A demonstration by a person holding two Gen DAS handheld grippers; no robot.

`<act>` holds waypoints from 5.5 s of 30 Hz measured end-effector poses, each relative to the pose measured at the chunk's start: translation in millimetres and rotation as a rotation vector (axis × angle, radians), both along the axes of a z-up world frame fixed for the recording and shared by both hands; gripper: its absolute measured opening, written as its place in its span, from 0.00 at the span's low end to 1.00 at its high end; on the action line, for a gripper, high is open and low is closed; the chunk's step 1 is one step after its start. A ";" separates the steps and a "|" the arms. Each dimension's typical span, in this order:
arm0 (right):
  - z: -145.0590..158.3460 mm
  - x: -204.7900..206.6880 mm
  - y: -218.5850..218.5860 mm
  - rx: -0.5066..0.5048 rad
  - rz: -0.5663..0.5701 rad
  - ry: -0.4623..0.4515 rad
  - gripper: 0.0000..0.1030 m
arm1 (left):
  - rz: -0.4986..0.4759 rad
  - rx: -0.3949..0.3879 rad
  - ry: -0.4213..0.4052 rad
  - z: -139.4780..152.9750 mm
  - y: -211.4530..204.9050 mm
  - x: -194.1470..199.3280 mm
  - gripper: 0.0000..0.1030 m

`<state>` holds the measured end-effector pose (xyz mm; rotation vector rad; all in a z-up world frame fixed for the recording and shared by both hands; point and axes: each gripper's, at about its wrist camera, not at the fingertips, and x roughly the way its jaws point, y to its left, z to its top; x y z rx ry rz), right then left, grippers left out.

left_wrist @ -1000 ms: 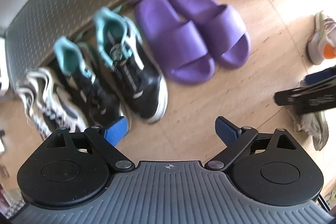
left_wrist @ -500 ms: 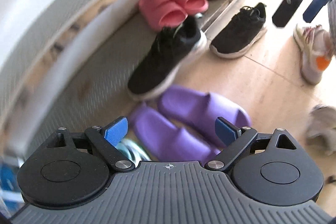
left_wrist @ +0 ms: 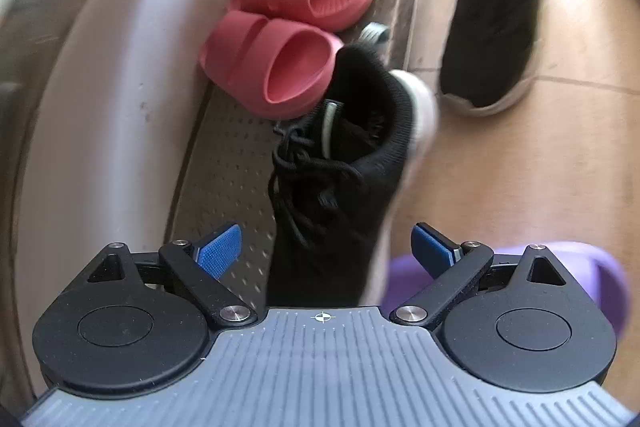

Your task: Organize scattered shoes

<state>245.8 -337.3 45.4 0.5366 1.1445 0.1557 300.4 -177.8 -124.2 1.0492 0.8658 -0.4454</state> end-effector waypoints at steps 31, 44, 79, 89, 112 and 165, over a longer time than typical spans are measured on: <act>-27.8 -31.4 9.8 -0.035 -0.049 0.036 0.94 | 1.335 -0.461 0.584 32.6 142.3 -227.3 0.76; -82.1 -78.9 89.4 -0.170 0.320 0.192 0.93 | 1.079 -0.377 0.462 132.2 199.1 -254.1 0.93; -256.2 -131.9 202.9 -0.301 0.419 0.416 0.69 | 1.173 -0.467 0.363 125.3 252.1 -261.1 0.92; -161.4 -167.9 207.0 -0.376 0.519 0.267 0.84 | 1.085 -0.397 0.337 120.0 242.6 -247.2 0.92; -161.6 -280.0 211.9 -0.532 1.080 0.438 0.29 | 1.058 -0.576 0.342 156.2 240.2 -239.9 0.93; -216.3 -190.1 231.0 -0.144 0.487 0.439 0.52 | 1.161 -0.410 0.332 113.4 271.6 -248.1 0.93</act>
